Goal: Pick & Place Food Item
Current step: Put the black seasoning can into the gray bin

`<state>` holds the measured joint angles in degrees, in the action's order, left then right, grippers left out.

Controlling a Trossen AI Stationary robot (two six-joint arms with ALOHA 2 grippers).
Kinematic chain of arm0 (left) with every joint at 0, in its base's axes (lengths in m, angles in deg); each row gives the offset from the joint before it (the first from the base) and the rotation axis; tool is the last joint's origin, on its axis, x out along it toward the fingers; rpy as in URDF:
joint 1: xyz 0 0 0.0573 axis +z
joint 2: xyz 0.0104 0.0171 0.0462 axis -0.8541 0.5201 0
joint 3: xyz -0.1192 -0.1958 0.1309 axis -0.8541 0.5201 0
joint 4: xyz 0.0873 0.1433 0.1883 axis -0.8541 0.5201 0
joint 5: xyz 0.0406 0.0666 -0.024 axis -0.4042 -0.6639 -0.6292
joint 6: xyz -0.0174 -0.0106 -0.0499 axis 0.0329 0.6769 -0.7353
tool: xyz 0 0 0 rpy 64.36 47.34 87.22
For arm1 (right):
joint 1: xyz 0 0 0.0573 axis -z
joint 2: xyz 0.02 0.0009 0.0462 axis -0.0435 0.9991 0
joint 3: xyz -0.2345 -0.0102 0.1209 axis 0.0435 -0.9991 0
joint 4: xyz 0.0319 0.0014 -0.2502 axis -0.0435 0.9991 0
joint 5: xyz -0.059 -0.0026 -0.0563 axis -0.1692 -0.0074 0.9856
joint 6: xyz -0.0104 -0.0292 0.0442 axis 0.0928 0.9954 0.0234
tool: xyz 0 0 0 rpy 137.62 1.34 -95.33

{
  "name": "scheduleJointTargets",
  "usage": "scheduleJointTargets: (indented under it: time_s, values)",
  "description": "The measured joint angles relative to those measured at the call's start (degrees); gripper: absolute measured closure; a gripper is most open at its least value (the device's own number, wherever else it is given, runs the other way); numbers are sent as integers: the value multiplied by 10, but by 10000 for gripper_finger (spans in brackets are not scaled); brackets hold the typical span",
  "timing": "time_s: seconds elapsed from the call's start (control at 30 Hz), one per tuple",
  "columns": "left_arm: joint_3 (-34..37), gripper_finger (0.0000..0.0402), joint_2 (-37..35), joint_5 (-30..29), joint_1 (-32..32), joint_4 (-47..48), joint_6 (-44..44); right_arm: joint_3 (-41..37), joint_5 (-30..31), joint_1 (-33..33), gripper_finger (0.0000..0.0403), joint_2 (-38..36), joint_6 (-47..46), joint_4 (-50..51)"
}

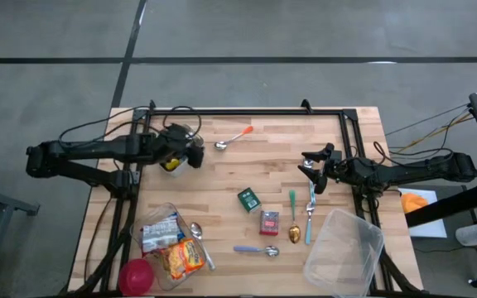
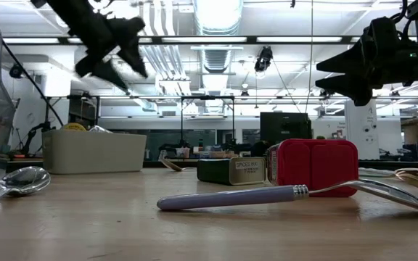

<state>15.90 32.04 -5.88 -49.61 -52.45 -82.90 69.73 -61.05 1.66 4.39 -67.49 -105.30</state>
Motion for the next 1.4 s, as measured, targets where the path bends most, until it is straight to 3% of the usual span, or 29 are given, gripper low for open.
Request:
scheduleJointTargets:
  time_s: [0.3,0.4,0.53,0.6,0.9,1.2,1.4]
  values:
    - [0,80,36,72,-79,-132,299,0,0,0,126,0,0,0]
    - [-1,80,61,151,-91,-178,397,0,0,0,126,0,0,0]
    - [-1,80,92,304,-92,-229,522,0,0,0,126,0,0,0]
    - [-3,80,110,342,-92,-242,548,0,0,0,126,0,0,0]
    - [-94,80,248,384,-91,-219,603,0,0,0,126,0,0,0]
    - [-248,80,404,384,-89,-77,631,0,0,0,126,0,0,0]
    - [-283,80,462,384,-88,-59,668,0,0,0,126,0,0,0]
